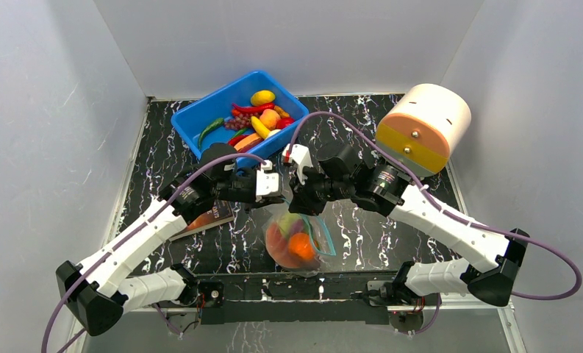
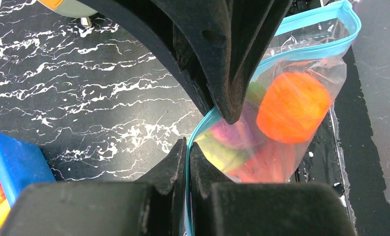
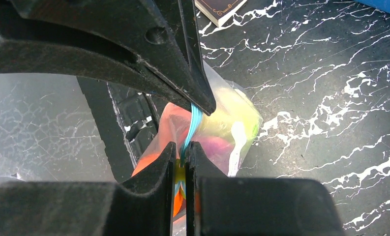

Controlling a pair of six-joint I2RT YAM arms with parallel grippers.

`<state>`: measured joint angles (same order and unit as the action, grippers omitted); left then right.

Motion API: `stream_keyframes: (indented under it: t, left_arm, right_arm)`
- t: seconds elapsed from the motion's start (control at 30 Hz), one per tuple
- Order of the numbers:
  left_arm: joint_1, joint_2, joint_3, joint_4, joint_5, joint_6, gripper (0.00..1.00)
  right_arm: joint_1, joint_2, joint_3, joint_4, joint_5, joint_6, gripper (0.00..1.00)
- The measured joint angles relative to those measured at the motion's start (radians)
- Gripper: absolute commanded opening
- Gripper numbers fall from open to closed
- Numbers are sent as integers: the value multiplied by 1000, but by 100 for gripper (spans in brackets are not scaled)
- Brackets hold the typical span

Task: Place the food in the zip-top bag and seal the zipper
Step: Zip the zipper food storage bag at the center of the board.

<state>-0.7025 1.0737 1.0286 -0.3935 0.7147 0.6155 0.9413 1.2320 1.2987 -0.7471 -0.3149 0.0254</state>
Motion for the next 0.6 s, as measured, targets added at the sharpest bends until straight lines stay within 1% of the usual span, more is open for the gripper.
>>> stream_keyframes:
  t: [0.07, 0.23, 0.33, 0.47, 0.6]
  left_arm:
    - [0, -4, 0, -3, -6, 2, 0]
    - [-5, -31, 0, -15, -95, -7, 0]
    - [2, -35, 11, -26, -119, -16, 0]
    - [34, -28, 27, -24, -113, -41, 0]
    - [105, -28, 27, -23, -62, -69, 0]
  right_arm:
    - [-2, 0, -2, 3, -1, -1, 0]
    - [-2, -1, -5, 17, 21, -2, 0]
    - [-2, -10, -12, 32, 40, -2, 0]
    - [-3, -36, -28, 55, 62, -3, 0]
    - [-10, -70, -52, 70, 87, -2, 0]
